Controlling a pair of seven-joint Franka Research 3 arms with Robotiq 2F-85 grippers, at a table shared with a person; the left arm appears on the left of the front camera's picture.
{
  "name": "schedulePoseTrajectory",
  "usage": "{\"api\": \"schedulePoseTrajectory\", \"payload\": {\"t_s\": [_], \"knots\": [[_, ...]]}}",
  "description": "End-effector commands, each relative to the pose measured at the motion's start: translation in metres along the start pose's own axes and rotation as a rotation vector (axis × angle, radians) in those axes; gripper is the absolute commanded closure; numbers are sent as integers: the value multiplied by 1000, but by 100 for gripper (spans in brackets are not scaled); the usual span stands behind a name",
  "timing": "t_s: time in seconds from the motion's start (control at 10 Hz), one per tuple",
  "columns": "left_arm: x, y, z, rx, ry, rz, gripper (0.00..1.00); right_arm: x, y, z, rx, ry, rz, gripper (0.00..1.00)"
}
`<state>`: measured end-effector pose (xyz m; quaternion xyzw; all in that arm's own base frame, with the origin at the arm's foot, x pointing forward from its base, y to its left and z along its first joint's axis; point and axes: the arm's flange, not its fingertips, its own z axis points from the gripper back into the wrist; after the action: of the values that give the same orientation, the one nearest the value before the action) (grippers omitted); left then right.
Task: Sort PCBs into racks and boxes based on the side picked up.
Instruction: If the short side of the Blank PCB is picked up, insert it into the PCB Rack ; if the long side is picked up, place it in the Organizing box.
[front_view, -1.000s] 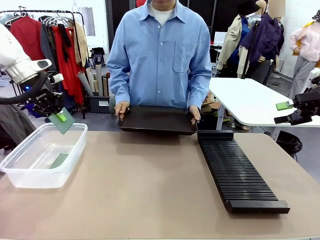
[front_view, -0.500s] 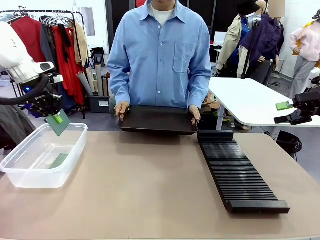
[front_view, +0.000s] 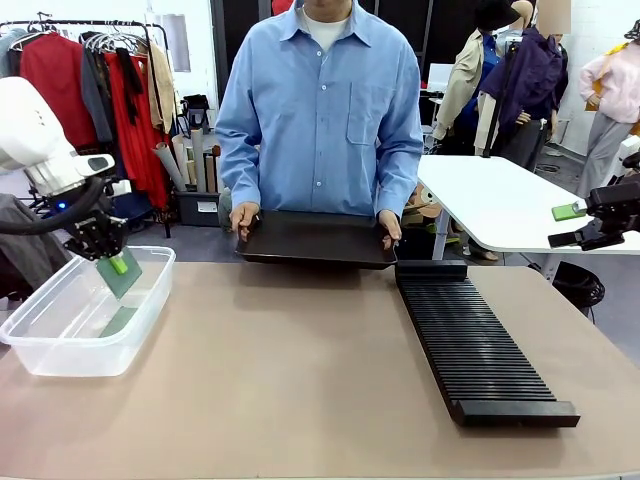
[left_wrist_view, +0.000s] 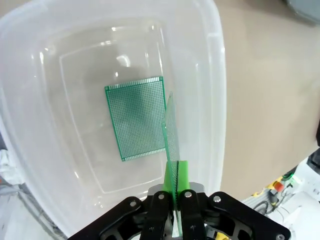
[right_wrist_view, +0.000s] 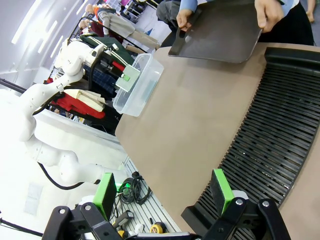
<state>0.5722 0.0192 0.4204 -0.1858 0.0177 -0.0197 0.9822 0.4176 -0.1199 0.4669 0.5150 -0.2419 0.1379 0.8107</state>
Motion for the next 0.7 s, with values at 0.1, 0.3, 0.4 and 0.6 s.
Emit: {"api": "schedulePoseTrajectory", "payload": {"t_s": [0.1, 0.3, 0.4, 0.6], "knots": [[-2, 4, -18, -18, -16, 22, 100, 1, 3, 0, 3, -2, -3, 0], [-2, 14, -33, -29, -27, 29, 100, 1, 3, 0, 3, -2, -3, 0], [-4, 20, -41, -52, -30, 34, 100, 1, 3, 0, 3, -2, -3, 0], [-8, 32, -53, -84, -26, 57, 100, 1, 3, 0, 3, -2, -3, 0]]}}
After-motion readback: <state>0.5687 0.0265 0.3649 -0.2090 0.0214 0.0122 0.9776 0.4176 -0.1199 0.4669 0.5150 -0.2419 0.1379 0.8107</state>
